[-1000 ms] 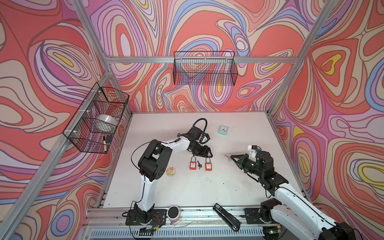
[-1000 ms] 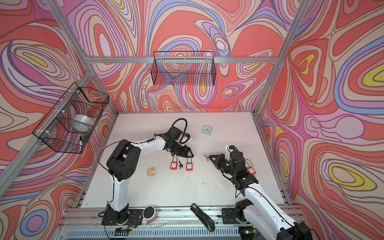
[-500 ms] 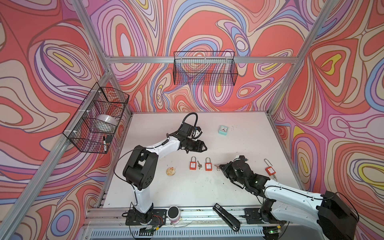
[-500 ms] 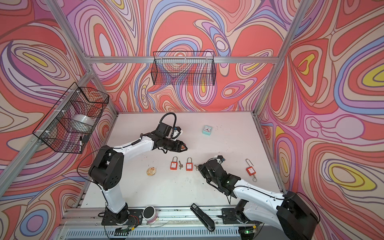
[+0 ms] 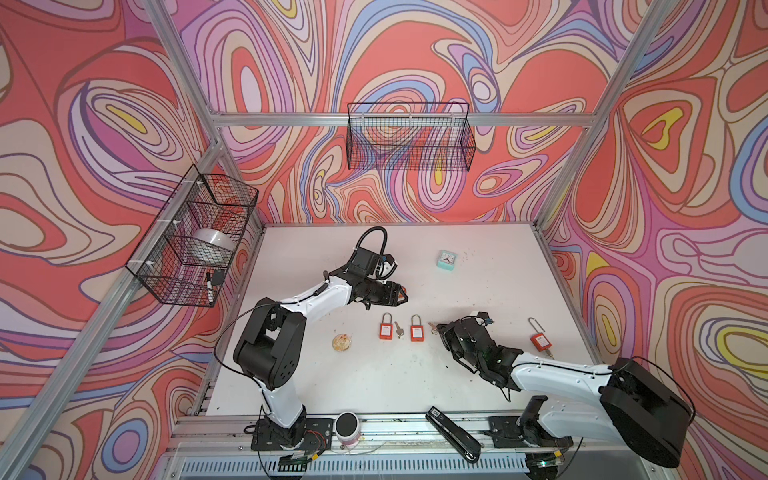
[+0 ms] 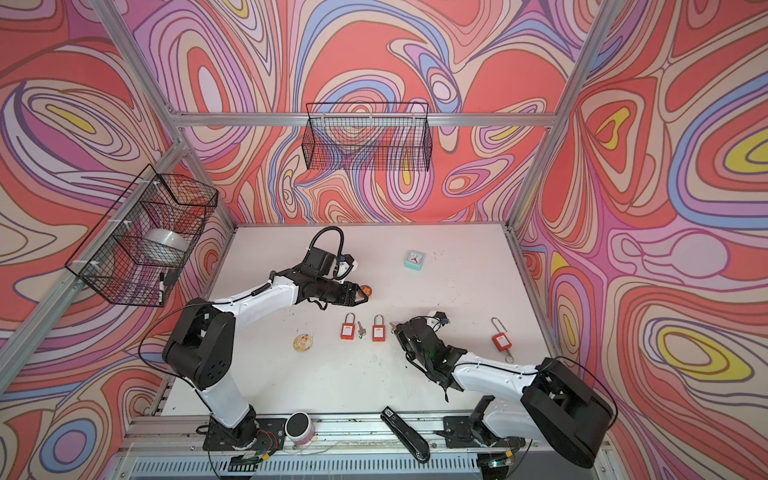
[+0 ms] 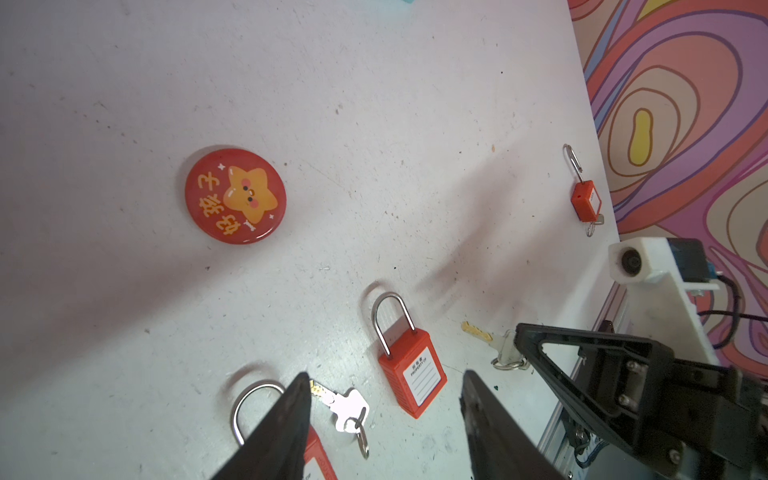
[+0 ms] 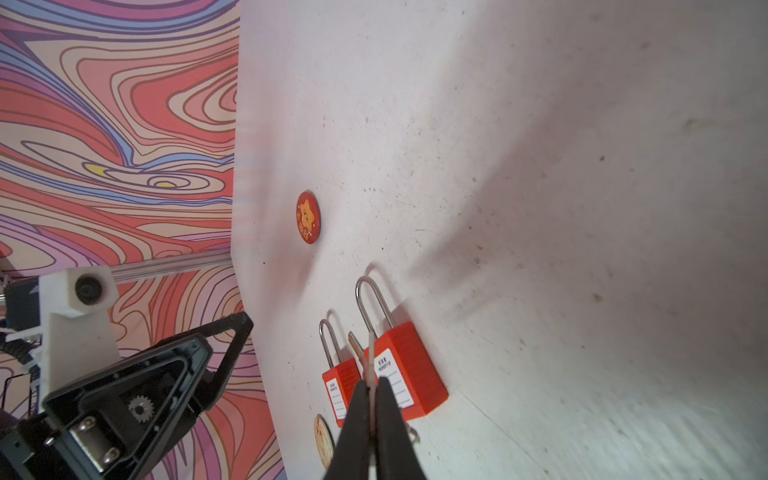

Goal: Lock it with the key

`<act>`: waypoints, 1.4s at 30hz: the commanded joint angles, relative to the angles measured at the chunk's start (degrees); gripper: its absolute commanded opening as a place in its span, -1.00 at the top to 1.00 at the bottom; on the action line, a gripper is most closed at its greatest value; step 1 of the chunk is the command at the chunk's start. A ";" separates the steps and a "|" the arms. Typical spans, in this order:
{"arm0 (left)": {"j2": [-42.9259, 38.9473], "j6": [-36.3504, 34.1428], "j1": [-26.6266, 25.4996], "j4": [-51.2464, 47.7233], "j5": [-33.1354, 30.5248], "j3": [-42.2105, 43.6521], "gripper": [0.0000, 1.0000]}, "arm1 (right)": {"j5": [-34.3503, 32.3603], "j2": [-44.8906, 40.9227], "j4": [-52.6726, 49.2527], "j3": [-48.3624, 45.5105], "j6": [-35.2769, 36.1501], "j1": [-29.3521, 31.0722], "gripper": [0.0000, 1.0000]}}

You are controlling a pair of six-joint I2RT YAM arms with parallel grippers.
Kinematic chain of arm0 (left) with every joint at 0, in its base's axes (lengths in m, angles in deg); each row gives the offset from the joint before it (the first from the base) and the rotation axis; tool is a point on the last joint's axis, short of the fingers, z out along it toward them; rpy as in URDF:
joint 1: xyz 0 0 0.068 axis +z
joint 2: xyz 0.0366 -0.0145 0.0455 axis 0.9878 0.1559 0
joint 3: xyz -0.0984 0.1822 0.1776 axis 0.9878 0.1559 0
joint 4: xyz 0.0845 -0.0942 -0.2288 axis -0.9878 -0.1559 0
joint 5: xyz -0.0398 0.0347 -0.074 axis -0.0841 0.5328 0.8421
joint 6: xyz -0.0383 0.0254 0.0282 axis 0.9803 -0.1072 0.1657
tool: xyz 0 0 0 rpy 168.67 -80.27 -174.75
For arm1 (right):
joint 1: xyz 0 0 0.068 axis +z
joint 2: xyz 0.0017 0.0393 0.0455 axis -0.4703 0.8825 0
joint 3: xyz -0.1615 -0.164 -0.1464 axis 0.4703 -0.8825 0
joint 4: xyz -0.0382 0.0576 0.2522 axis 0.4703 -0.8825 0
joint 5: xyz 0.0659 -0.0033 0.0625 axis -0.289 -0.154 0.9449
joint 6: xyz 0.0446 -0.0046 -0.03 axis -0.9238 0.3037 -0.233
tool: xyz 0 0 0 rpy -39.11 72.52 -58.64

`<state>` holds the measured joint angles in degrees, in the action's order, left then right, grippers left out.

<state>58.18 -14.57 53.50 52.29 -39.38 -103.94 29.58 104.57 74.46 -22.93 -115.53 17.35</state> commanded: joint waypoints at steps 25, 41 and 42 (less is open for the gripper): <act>-2.91 1.73 1.51 3.28 0.03 3.83 -0.18 | -2.57 8.75 15.31 -4.96 -2.62 0.30 1.00; -3.07 2.11 1.51 3.68 -0.55 4.55 -0.19 | -2.18 9.00 10.09 -4.78 -6.80 0.24 0.73; -3.08 2.11 1.51 3.64 -0.56 4.63 -0.19 | -2.18 9.06 9.98 -4.78 -6.84 0.29 0.72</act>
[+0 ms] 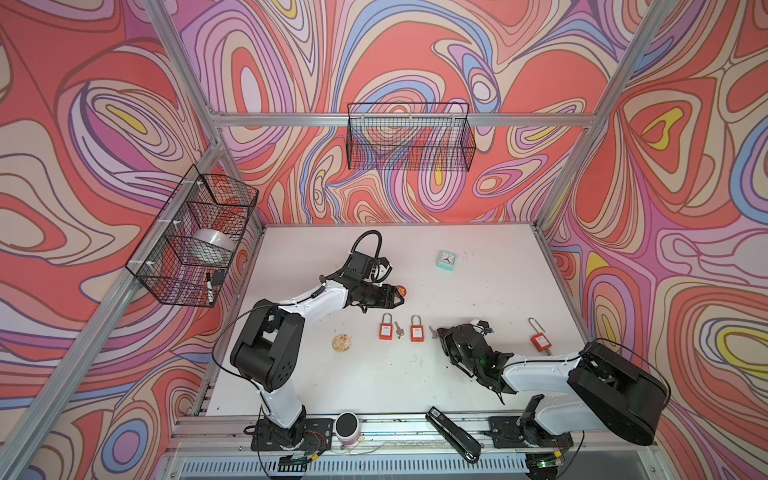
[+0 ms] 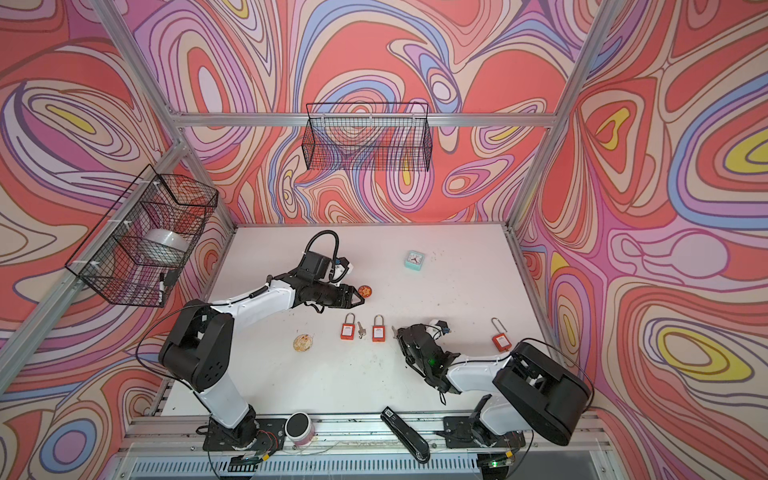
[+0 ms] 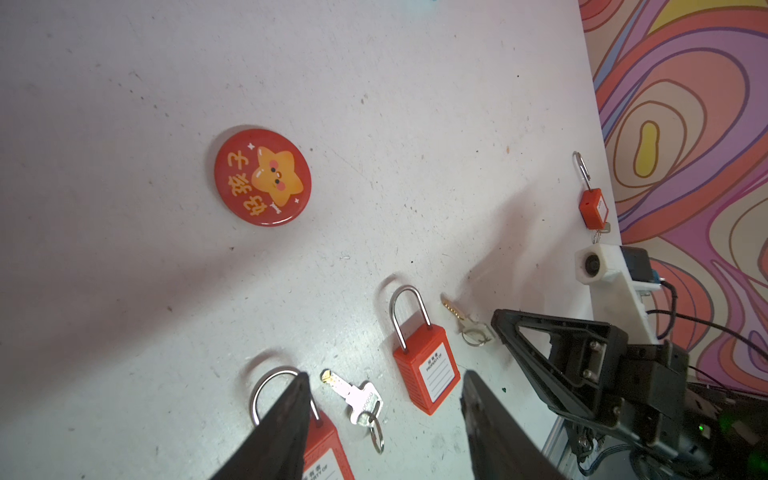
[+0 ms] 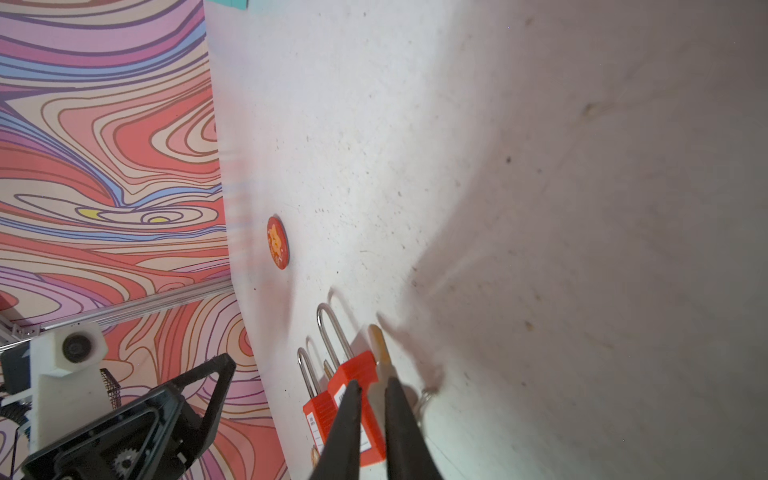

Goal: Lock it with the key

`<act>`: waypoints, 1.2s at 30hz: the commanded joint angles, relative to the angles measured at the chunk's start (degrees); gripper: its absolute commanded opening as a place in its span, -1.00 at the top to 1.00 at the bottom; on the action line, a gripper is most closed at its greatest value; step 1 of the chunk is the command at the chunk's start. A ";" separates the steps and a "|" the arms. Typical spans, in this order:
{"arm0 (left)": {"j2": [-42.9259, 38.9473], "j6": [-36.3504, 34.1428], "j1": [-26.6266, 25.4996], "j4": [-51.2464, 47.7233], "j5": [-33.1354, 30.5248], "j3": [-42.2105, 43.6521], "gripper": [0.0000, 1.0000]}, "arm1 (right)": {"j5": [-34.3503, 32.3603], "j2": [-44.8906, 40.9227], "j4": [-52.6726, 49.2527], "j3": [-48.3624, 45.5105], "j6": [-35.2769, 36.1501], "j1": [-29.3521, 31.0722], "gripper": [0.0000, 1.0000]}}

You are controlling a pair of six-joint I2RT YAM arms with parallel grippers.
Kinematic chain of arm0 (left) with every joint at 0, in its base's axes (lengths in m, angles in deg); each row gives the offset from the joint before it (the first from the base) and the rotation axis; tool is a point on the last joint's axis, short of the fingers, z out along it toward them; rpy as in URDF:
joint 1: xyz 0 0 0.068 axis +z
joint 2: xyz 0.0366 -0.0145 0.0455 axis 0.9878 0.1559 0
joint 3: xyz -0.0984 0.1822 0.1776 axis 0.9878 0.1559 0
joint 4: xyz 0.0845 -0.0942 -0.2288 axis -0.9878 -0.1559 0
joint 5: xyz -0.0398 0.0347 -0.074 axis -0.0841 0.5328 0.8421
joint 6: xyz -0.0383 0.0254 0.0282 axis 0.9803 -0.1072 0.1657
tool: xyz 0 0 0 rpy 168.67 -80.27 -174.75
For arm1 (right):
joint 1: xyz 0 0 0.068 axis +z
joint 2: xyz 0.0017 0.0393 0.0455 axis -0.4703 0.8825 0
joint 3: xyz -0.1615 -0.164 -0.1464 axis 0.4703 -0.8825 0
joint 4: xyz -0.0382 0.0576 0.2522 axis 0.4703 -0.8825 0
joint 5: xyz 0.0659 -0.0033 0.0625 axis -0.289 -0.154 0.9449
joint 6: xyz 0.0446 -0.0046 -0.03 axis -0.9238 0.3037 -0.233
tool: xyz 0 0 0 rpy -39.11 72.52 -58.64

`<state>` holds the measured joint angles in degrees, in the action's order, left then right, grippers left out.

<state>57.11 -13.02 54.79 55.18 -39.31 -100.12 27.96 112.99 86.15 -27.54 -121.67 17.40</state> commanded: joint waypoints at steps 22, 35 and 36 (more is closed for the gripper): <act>-3.44 0.12 0.21 -0.21 -0.73 0.29 -0.19 | -3.82 -14.44 -44.97 16.14 17.12 -8.97 0.15; -2.18 0.86 0.22 -0.29 0.51 -0.99 -0.19 | -9.90 -6.99 -80.17 34.78 30.93 -33.37 -0.42; -2.10 0.69 0.18 -0.73 0.71 -1.26 -0.19 | -10.13 -6.42 -79.79 35.50 32.47 -34.65 -0.44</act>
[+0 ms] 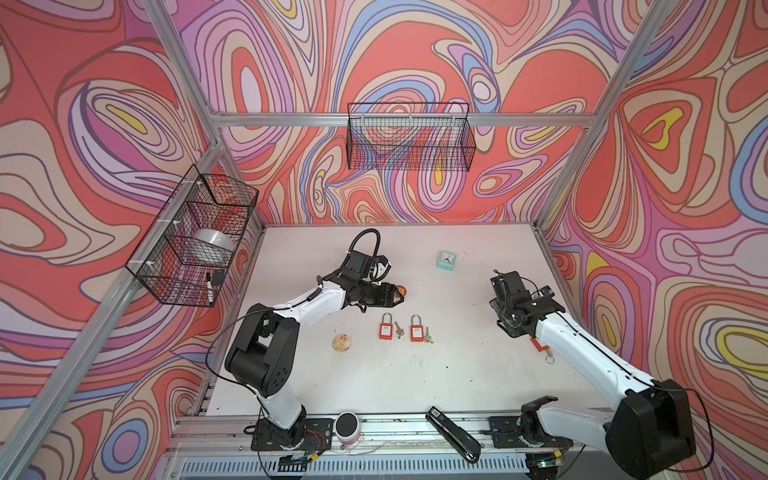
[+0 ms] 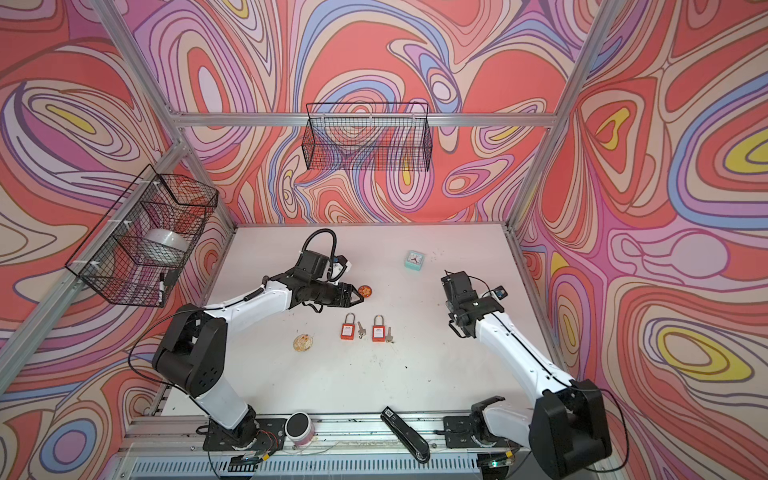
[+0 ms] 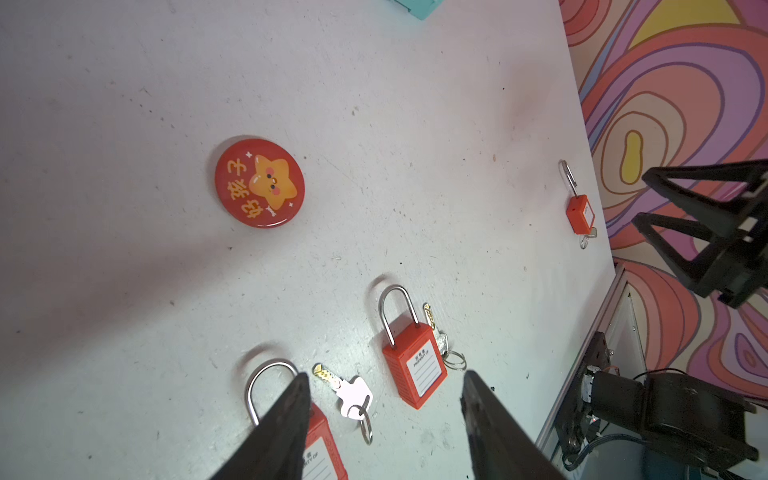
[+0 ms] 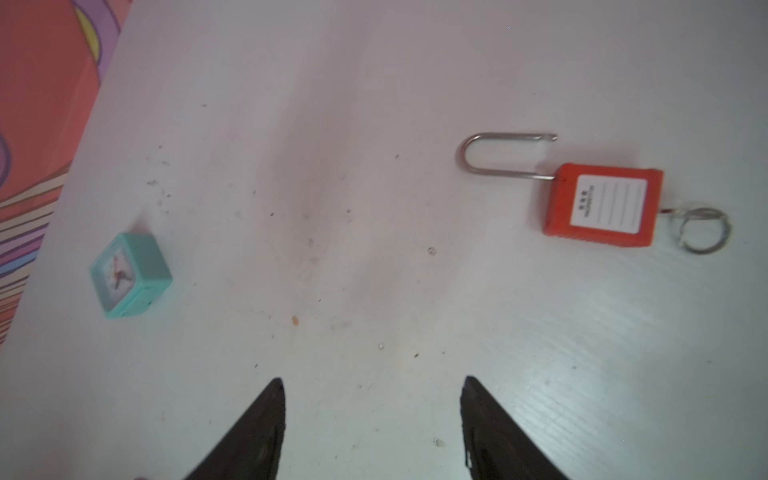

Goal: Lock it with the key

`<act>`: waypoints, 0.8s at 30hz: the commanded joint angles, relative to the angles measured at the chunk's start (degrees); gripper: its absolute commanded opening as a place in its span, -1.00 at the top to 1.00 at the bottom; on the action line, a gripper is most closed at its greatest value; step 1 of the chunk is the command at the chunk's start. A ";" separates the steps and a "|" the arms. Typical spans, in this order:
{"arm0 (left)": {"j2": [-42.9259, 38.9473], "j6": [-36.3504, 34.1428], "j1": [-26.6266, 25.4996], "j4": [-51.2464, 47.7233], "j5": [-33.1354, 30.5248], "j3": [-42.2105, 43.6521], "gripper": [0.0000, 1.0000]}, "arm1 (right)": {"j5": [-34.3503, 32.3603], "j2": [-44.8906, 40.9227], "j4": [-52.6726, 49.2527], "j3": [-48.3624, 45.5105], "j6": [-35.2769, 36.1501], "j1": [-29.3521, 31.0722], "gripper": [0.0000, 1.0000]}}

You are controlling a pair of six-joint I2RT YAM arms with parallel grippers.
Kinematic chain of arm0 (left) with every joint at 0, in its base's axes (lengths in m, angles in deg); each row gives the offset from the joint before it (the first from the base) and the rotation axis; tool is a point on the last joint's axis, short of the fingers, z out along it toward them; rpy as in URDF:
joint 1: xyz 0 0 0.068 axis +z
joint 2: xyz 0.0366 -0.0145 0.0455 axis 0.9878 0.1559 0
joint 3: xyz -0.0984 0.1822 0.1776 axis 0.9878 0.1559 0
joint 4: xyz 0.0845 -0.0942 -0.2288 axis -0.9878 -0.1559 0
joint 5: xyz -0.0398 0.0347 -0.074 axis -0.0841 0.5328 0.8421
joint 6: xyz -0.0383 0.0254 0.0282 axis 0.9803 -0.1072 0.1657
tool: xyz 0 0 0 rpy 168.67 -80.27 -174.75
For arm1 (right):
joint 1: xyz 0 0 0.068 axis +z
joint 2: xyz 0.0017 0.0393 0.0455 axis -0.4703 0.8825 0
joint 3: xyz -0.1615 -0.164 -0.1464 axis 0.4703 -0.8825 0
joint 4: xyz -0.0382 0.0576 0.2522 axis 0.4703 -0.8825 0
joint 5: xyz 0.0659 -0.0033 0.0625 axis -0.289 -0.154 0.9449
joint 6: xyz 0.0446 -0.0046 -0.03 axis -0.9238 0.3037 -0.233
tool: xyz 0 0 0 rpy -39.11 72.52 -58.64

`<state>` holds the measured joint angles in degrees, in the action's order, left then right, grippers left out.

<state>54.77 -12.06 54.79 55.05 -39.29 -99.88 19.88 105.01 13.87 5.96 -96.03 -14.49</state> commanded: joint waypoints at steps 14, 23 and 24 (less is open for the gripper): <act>1.62 -0.19 -0.23 -4.62 0.23 -4.73 -0.19 | 4.30 4.49 4.39 -1.99 19.79 -23.32 -0.60; 2.95 -0.58 -1.34 -6.85 -0.66 -7.16 -0.19 | 10.40 6.26 8.90 -5.63 22.79 -30.73 -0.64; 3.09 -0.49 -1.47 -6.82 -0.74 -7.34 -0.19 | 9.75 6.25 8.61 -5.64 23.22 -30.87 -0.65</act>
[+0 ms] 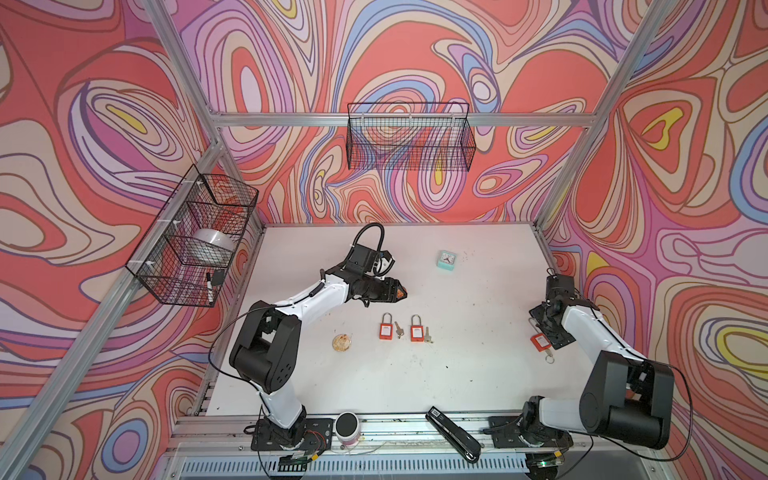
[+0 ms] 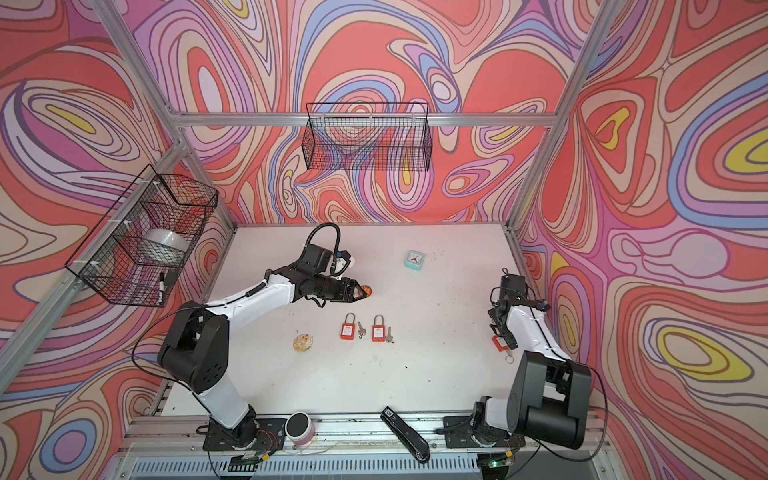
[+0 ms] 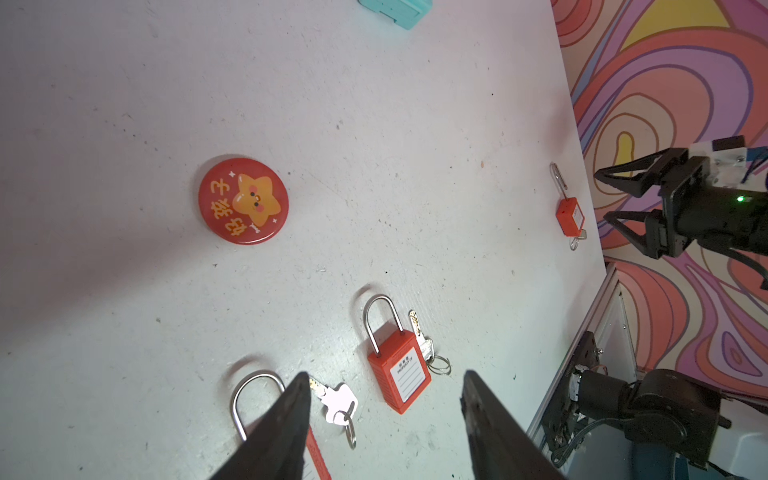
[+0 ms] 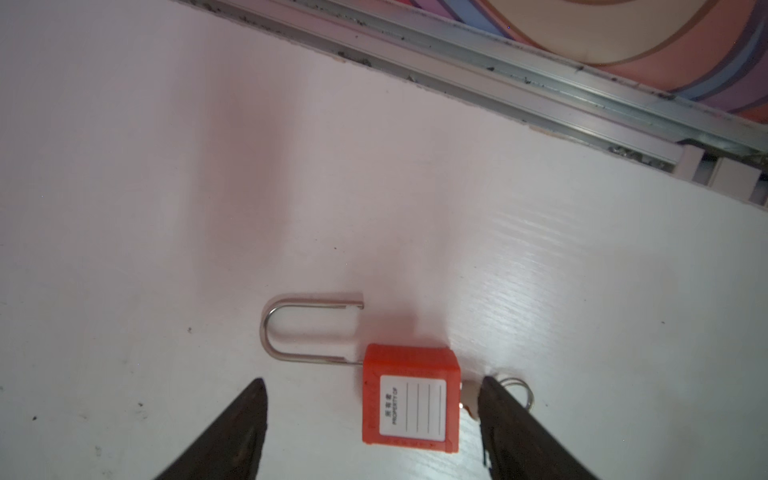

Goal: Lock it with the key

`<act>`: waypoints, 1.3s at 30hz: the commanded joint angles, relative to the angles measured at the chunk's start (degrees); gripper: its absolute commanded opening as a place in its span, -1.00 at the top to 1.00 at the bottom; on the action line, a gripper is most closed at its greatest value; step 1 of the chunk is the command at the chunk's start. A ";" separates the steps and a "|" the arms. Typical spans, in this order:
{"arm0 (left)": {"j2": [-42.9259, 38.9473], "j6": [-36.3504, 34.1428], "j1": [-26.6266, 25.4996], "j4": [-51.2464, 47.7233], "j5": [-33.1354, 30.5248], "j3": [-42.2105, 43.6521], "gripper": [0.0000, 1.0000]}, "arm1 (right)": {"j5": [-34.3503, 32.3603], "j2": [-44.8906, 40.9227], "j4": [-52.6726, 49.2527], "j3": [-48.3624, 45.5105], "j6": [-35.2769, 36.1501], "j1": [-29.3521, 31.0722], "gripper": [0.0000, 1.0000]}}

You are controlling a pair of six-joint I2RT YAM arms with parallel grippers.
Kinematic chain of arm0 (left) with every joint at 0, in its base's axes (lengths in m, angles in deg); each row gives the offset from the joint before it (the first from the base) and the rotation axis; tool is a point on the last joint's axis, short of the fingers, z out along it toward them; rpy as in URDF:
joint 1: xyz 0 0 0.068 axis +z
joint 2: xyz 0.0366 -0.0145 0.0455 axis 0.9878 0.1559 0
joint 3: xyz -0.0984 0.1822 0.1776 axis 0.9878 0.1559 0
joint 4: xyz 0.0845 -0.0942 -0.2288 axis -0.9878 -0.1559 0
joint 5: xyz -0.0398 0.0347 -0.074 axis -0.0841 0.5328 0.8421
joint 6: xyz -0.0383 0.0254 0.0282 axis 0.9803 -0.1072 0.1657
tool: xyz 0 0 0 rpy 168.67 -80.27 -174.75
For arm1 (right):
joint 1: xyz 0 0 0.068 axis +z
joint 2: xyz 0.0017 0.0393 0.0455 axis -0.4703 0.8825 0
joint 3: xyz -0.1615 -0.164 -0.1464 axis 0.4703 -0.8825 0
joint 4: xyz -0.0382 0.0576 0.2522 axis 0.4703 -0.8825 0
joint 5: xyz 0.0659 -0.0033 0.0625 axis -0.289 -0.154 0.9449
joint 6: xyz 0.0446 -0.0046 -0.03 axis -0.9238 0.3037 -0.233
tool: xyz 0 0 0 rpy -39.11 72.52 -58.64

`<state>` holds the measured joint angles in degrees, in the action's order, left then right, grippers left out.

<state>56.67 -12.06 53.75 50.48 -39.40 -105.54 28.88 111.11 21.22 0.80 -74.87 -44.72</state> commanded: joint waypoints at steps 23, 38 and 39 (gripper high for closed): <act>0.93 -0.93 -1.04 -2.05 -2.32 -0.97 -0.20 | 22.47 6.02 9.78 -2.30 7.94 -2.55 -0.68; -0.96 0.38 -1.06 0.21 -3.05 2.72 -0.20 | 25.24 14.64 8.82 6.96 6.80 13.24 -0.76; -1.05 0.21 -1.03 0.23 -3.09 2.87 -0.20 | 23.98 14.39 8.16 7.15 7.94 13.21 -0.77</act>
<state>57.35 -12.02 52.89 50.35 -41.83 -103.38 56.73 125.71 31.75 6.77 -68.62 -31.28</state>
